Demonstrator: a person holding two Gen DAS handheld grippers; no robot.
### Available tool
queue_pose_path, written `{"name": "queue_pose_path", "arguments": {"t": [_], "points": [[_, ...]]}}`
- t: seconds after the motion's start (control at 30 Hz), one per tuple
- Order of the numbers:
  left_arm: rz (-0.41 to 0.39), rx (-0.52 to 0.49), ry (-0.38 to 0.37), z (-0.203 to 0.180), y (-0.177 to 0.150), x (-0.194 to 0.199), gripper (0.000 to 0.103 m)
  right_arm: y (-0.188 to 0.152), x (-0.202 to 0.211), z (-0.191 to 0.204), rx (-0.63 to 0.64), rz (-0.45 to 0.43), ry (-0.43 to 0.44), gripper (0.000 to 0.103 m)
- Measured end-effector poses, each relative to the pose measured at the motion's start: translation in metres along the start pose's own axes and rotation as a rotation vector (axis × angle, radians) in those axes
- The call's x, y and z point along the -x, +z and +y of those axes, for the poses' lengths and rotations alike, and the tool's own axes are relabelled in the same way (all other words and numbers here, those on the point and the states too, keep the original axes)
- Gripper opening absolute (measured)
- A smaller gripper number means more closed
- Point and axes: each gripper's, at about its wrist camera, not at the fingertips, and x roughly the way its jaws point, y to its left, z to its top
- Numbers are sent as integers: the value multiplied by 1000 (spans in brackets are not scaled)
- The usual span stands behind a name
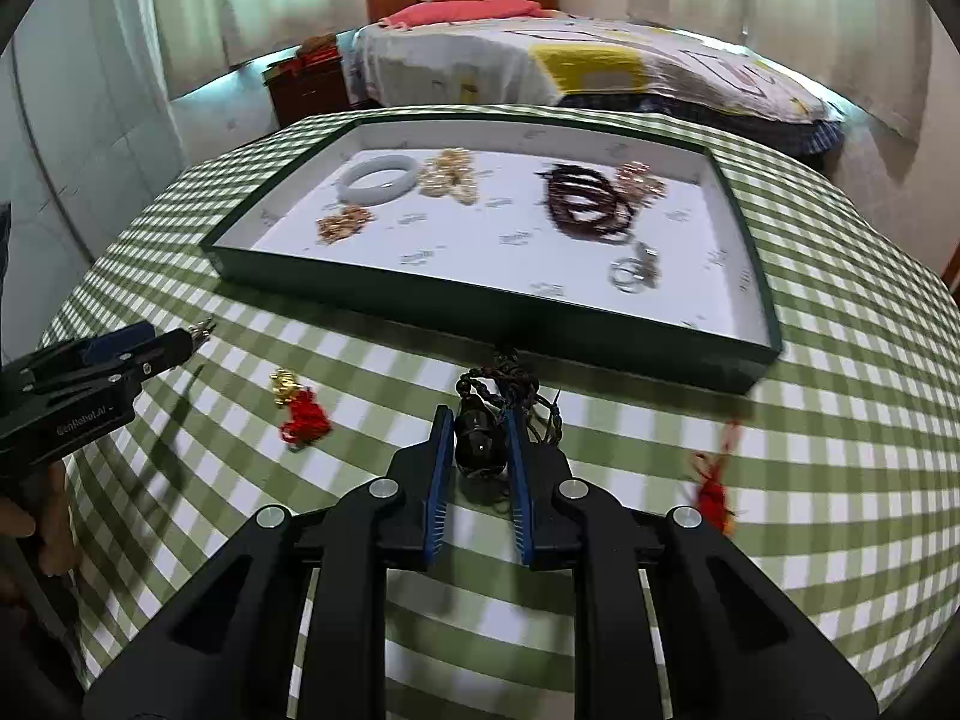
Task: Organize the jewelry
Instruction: 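Grasp the silver rhinestone brooch with the left gripper while the right grasps the black knotted pendant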
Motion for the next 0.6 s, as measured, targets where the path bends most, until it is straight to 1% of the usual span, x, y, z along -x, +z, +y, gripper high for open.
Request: {"name": "queue_pose_path", "arguments": {"t": [0.1,0.2,0.23,0.3,0.37,0.4,0.47,0.6], "points": [[10,-6,-7,-2,0,-5,53,-3,0,-7,-22,4,1,18],[7,-9,-14,-4,2,-8,49,-4,0,-9,-33,7,4,18],[10,-13,-16,-4,2,-9,43,-4,0,-9,-33,6,5,18],[8,-30,-9,-6,3,-10,37,-4,0,-9,-34,6,9,18],[7,-50,-3,-8,3,-10,26,-5,-1,-8,-35,6,11,18],[6,-52,-1,-8,3,-10,23,-4,-1,-8,-35,6,12,18],[5,-53,3,-6,2,-9,14,-5,-1,-8,-37,6,12,18],[1,-67,5,-7,1,-8,12,-5,0,-7,-42,1,13,18]]}}
